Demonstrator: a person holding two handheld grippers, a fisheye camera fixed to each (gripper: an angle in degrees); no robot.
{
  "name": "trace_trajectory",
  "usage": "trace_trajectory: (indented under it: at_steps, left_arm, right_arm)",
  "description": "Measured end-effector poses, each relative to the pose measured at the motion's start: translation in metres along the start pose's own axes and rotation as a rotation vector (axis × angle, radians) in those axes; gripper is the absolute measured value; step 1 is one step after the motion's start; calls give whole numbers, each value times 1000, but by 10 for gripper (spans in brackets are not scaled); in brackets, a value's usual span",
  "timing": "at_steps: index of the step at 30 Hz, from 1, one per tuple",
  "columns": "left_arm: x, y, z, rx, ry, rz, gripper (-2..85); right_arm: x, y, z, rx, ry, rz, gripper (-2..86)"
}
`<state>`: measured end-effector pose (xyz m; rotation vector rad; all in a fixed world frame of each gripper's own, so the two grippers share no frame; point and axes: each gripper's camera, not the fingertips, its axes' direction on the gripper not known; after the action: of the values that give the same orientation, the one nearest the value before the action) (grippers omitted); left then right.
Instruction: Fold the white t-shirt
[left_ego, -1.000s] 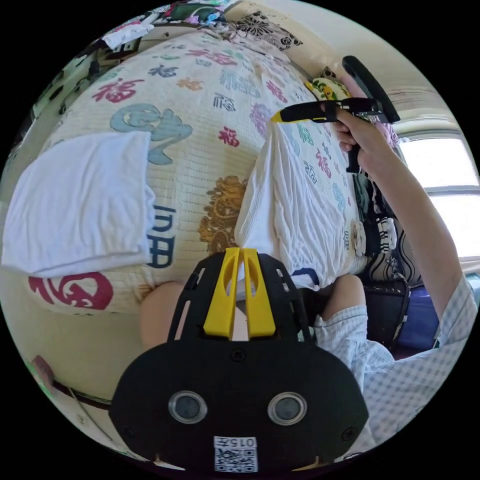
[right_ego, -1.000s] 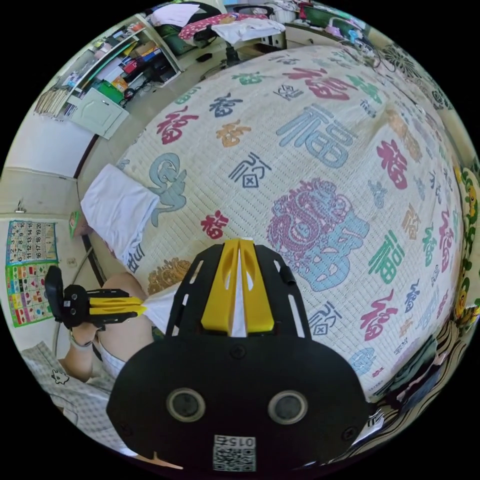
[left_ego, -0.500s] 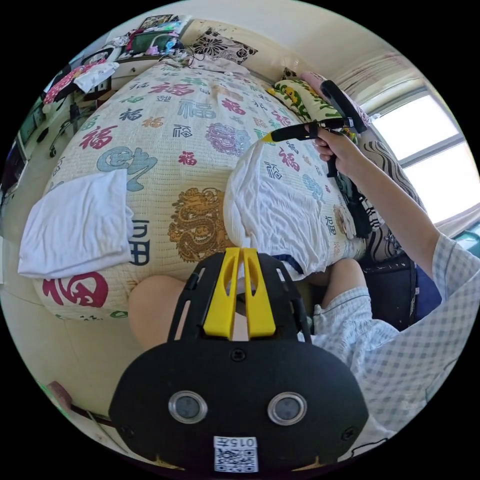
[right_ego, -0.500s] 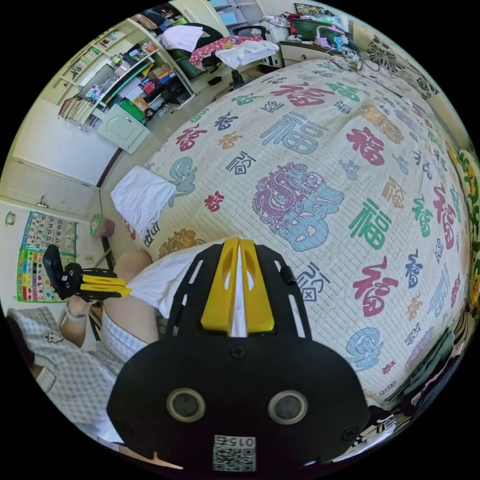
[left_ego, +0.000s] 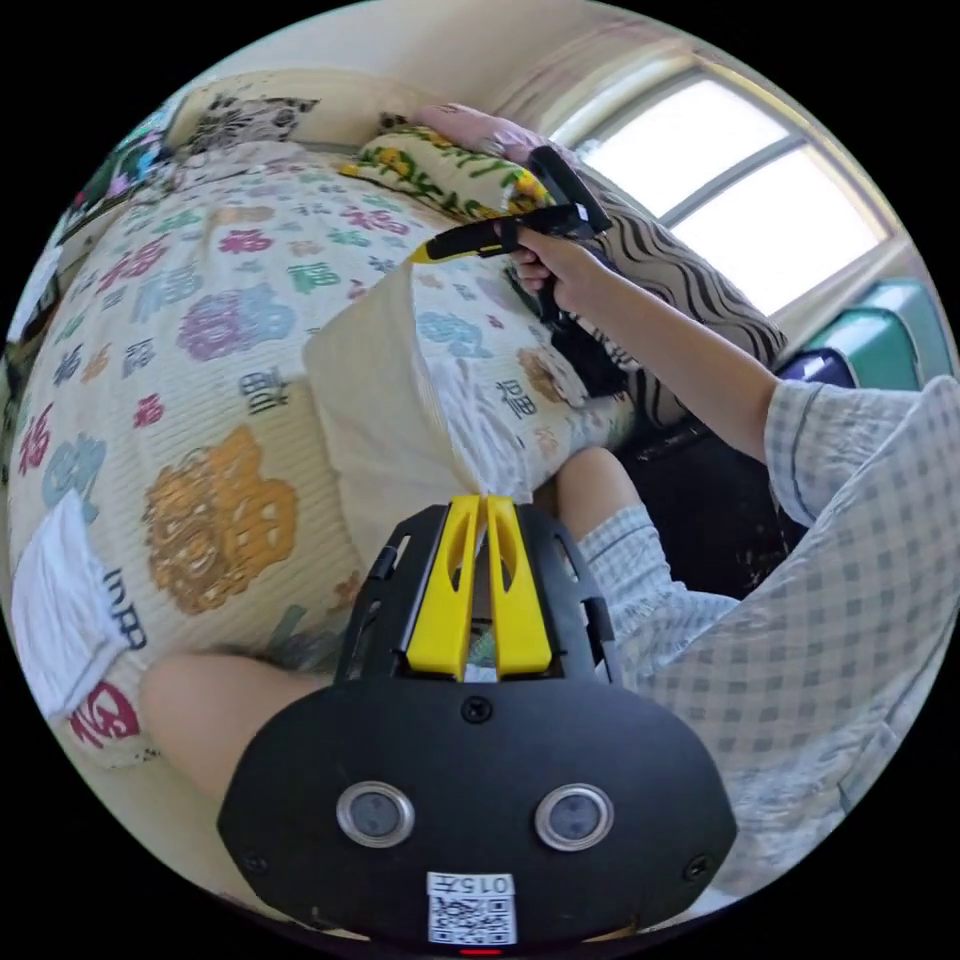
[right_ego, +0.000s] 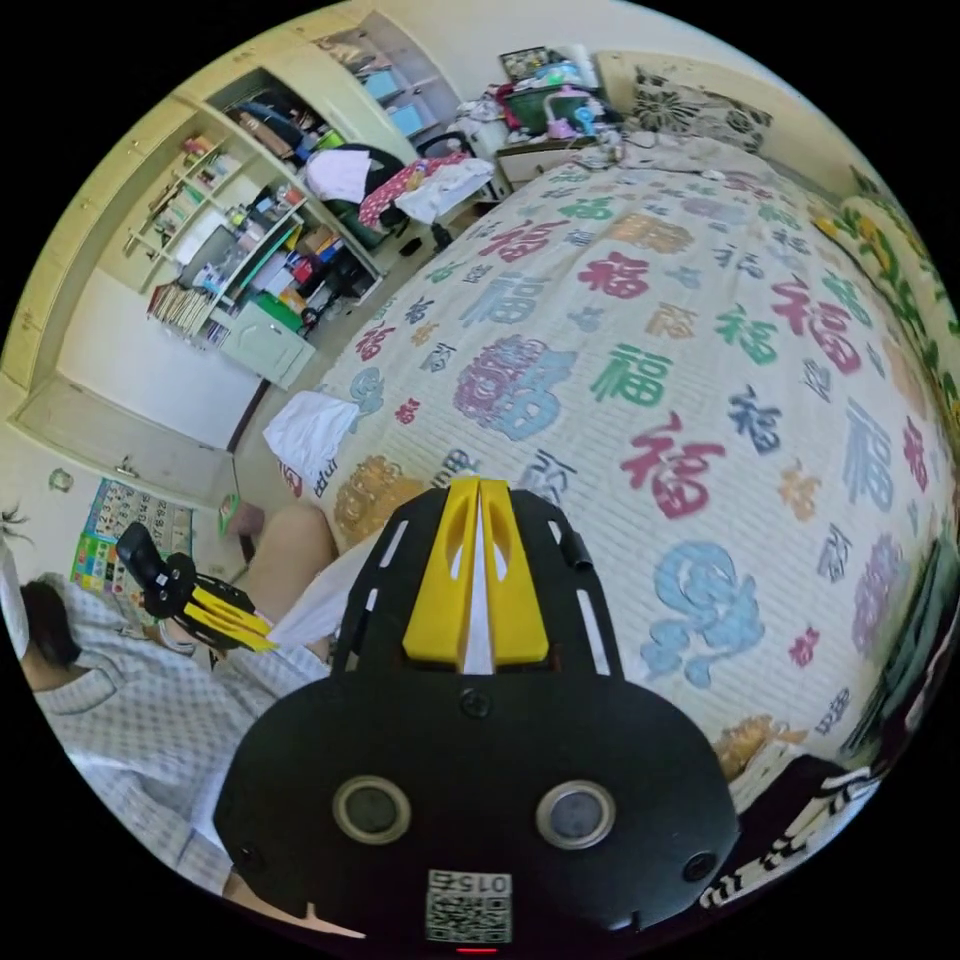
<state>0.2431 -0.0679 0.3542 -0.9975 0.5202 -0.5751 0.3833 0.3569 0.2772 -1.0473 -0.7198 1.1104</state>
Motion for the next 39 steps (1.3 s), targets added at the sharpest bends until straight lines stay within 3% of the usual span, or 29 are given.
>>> trace_trajectory:
  at_steps: [11, 14, 18, 25, 31, 39]
  left_arm:
    - [122, -78, 156, -272, 6, 301, 9]
    - [137, -91, 179, -336, -56, 327, 42]
    - [144, -102, 166, -315, 56, 324, 53]
    - [77, -155, 76, -10, -231, 135, 62]
    - [22, -219, 79, -42, -246, 38, 69]
    - [3, -239, 127, -177, -323, 4, 16]
  right_arm:
    - [130, 113, -3, 54, -69, 280, -4]
    - [154, 129, 3, 70, -105, 339, -1]
    - [169, 153, -2, 106, -41, 388, 9]
    - [161, 163, 2, 101, 17, 245, 73]
    - [183, 150, 29, 66, -67, 308, 43]
    - [223, 184, 11, 96, -5, 395, 0]
